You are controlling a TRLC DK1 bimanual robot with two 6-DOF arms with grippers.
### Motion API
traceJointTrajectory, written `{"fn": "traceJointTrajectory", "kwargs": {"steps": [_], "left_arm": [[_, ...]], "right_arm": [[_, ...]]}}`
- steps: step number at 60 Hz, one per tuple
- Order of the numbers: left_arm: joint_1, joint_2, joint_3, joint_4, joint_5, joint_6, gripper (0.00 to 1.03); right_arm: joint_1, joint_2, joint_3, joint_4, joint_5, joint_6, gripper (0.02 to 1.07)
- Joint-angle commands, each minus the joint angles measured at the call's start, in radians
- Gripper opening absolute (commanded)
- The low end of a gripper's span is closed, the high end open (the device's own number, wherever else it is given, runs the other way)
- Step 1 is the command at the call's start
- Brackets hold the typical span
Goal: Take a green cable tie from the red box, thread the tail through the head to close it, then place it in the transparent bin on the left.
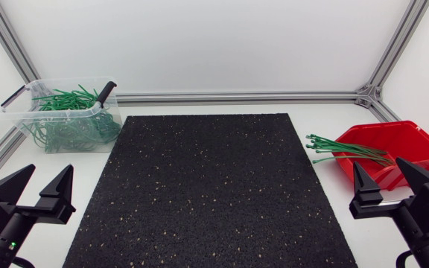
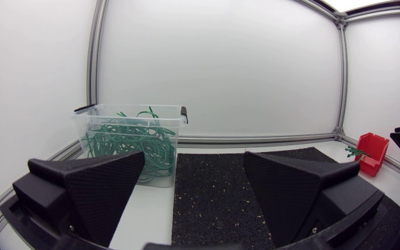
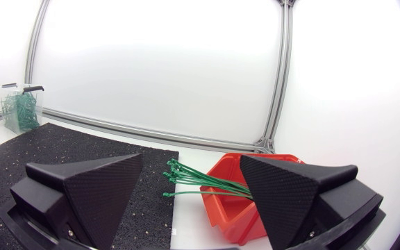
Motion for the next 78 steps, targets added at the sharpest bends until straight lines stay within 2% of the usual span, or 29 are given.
{"fn": "traceJointTrajectory", "kwargs": {"steps": [1, 17, 27, 46, 56, 65, 78], "left_arm": [[-0.010, -0.007, -0.041, -0.014, -0.004, 0.001, 1.00], [-0.012, -0.007, -0.041, -0.014, -0.004, 0.001, 1.00], [-0.016, -0.007, -0.041, -0.014, -0.004, 0.001, 1.00], [-0.015, -0.005, -0.041, -0.015, -0.004, 0.001, 1.00], [-0.015, -0.005, -0.041, -0.019, -0.007, 0.001, 1.00], [-0.015, -0.004, -0.041, -0.020, -0.007, 0.001, 1.00], [-0.003, -0.005, -0.041, -0.015, -0.008, 0.001, 1.00]], "right_arm": [[0.004, -0.010, -0.022, -0.001, -0.004, 0.011, 1.04], [0.004, -0.012, -0.020, 0.004, -0.004, 0.011, 1.04], [0.018, 0.002, 0.058, -0.024, -0.007, -0.001, 1.04], [0.013, 0.360, 0.314, -0.062, -0.093, -0.056, 1.03], [-0.035, 0.556, 0.474, -0.180, -0.174, -0.210, 1.03], [-0.045, 0.797, 0.632, -0.328, -0.173, -0.552, 1.02], [-0.054, 0.939, 0.658, -0.368, -0.154, -0.736, 1.02]]}}
